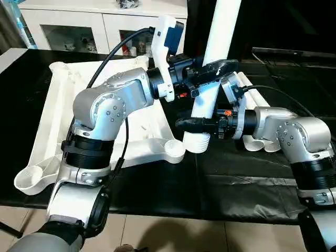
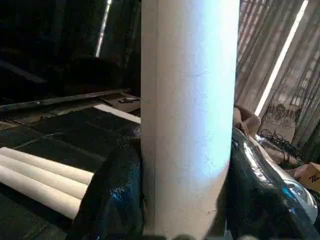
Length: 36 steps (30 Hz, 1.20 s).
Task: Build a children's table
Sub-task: Pick table leg
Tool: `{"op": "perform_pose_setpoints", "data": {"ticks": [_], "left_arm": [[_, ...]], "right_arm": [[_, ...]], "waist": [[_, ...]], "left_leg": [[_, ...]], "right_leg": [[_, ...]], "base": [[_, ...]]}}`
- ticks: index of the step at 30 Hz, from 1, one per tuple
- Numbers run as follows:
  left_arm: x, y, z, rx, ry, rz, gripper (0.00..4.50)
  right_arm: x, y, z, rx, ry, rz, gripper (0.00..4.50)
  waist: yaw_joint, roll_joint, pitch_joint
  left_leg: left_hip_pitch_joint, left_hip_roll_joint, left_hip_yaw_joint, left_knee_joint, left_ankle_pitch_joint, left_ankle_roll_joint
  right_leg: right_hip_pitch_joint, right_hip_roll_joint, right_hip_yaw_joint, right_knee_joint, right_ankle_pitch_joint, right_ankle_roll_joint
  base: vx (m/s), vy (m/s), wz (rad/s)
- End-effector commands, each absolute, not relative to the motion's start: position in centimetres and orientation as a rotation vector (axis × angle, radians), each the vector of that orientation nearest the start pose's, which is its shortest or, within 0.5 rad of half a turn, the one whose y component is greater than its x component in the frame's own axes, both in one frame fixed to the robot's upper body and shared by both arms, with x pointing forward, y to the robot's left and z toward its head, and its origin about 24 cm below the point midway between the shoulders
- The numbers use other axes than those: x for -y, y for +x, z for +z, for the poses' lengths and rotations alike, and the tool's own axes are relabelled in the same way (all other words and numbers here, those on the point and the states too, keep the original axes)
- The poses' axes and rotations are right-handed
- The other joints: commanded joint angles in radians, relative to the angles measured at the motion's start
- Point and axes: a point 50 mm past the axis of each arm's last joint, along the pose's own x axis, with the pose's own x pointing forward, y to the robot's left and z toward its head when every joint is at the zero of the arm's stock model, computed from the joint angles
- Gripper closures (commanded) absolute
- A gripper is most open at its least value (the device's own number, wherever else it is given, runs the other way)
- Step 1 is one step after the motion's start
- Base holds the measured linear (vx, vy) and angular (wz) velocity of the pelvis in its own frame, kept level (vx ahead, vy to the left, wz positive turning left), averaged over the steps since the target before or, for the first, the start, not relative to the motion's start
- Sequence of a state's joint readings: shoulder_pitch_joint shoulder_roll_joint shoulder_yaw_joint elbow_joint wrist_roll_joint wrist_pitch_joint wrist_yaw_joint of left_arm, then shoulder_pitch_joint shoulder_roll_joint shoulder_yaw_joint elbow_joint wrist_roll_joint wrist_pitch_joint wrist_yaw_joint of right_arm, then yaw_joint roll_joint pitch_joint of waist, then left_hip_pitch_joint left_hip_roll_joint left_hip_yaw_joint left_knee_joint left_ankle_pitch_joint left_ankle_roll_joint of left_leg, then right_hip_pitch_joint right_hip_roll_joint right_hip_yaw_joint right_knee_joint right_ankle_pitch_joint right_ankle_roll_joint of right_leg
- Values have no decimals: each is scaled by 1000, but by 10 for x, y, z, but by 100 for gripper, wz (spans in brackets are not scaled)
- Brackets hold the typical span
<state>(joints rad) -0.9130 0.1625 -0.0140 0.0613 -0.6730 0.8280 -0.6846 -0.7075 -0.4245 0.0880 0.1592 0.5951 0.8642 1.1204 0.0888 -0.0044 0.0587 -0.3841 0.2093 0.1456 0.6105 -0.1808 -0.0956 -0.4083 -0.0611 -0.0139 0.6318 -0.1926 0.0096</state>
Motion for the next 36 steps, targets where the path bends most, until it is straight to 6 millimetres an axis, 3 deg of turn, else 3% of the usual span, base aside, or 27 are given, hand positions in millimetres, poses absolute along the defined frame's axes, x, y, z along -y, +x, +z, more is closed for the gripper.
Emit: {"op": "perform_pose_setpoints", "data": {"ticks": [1, 9, 18, 20, 36], "left_arm": [[-43, 310, 257, 75, -235, -1370, 268], [-46, 306, 258, 82, -232, -1380, 268], [-43, 304, 259, 83, -225, -1366, 268], [-42, 304, 259, 84, -233, -1365, 212], [-46, 299, 268, 116, -353, -1393, 101]], "right_arm": [[123, 316, 164, -338, 224, 1367, 245], [120, 313, 164, -339, 221, 1374, 245], [119, 311, 162, -344, 225, 1374, 246], [119, 311, 162, -344, 226, 1374, 246], [115, 313, 156, -340, 247, 1328, 251]], "waist": [[1, -12, -84], [2, -5, -84], [1, -8, -83], [2, -8, -83], [2, -9, -83]], "left_leg": [[11, -6, 24, -53, -26, 35], [12, -6, 21, -54, -23, 30], [12, -6, 22, -55, -43, 21], [11, -7, 23, -55, -42, 23], [10, -8, 22, -55, -42, 17]], "right_leg": [[74, -38, 16, -51, 58, -276], [73, -37, 15, -49, 79, -279], [73, -36, 16, -52, 52, -274], [73, -37, 16, -53, 51, -272], [72, -37, 16, -52, 46, -274]], "base": [[0, 0, 0], [0, 0, 0], [0, 0, 0], [0, 0, 0], [0, 0, 0]]}}
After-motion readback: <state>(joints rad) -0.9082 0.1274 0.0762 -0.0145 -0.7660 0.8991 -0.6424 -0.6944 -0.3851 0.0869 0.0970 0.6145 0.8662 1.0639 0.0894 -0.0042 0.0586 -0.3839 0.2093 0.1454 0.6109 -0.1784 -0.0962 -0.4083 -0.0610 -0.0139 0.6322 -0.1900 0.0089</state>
